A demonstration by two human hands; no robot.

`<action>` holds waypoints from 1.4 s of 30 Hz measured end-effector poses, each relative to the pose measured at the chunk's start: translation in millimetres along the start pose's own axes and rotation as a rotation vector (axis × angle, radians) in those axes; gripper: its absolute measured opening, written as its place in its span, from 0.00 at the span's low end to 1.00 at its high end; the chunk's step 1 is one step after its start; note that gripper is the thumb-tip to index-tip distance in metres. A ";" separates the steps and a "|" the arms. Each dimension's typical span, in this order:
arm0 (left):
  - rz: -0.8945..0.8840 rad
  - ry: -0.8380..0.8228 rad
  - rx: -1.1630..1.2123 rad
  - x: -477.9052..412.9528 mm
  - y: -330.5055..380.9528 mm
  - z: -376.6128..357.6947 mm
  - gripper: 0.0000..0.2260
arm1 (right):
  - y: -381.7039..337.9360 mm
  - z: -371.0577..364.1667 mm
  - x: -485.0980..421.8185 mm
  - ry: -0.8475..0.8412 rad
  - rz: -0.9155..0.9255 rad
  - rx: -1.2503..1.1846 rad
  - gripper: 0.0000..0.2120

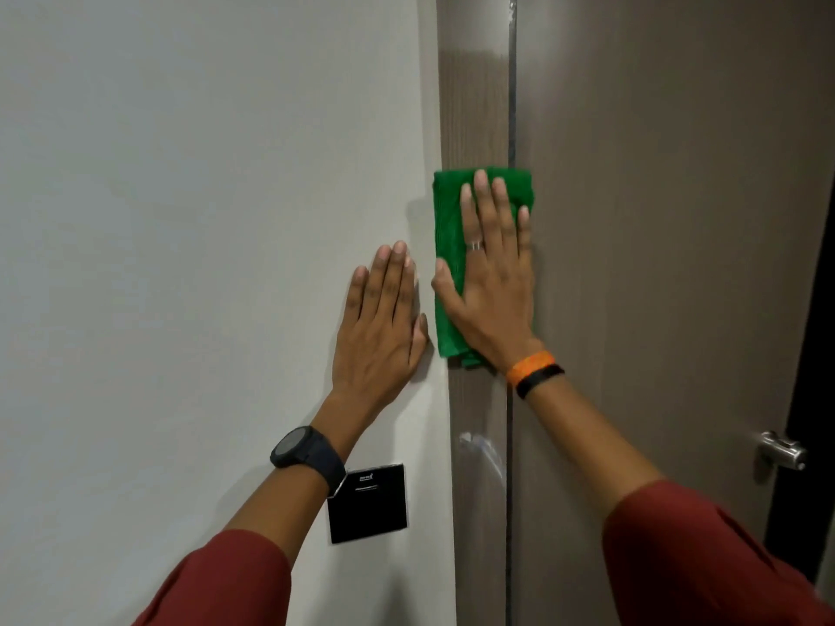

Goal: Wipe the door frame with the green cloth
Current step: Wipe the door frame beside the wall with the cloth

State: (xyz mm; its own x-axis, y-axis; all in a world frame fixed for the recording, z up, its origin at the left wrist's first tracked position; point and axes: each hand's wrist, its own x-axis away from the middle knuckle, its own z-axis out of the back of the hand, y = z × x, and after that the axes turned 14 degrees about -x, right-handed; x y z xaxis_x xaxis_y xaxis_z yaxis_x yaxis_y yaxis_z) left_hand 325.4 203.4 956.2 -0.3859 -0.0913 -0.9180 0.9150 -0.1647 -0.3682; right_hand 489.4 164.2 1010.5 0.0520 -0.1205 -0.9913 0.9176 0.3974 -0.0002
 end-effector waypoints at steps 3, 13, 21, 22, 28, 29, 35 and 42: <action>0.012 0.009 0.006 1.5 1.4 -1.2 0.30 | -0.5 1.9 -11.1 0.048 -0.018 -0.067 0.39; 0.072 -0.037 0.032 78.1 32.2 -6.6 0.31 | -19.0 1.5 181.9 -0.195 -0.131 -0.095 0.38; 0.039 -0.057 0.036 113.5 49.5 -13.1 0.32 | -6.3 -32.0 268.4 -0.138 -0.058 0.010 0.44; 0.036 -0.059 0.033 114.1 49.4 -13.2 0.33 | -5.4 -31.9 266.5 -0.133 -0.053 0.000 0.44; 0.045 -0.072 0.006 96.7 43.3 -8.1 0.32 | -3.3 -16.3 170.0 -0.059 -0.005 -0.031 0.40; 0.040 -0.070 0.002 90.7 40.2 -6.7 0.32 | -2.6 -12.1 142.7 -0.045 0.005 -0.032 0.40; 0.041 -0.006 -0.002 49.1 23.0 -4.5 0.31 | -3.9 4.6 30.3 0.043 0.024 -0.010 0.39; 0.069 -0.020 0.012 68.5 27.9 -7.2 0.31 | -7.1 -11.4 97.7 0.034 -0.044 -0.025 0.35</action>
State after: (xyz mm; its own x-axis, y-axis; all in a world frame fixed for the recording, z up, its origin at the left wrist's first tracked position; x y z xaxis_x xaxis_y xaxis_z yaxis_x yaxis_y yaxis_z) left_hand 325.4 199.6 882.0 -0.3246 -0.1224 -0.9379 0.9381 -0.1687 -0.3027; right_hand 483.4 160.0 912.1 -0.0020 -0.1074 -0.9942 0.9084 0.4155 -0.0467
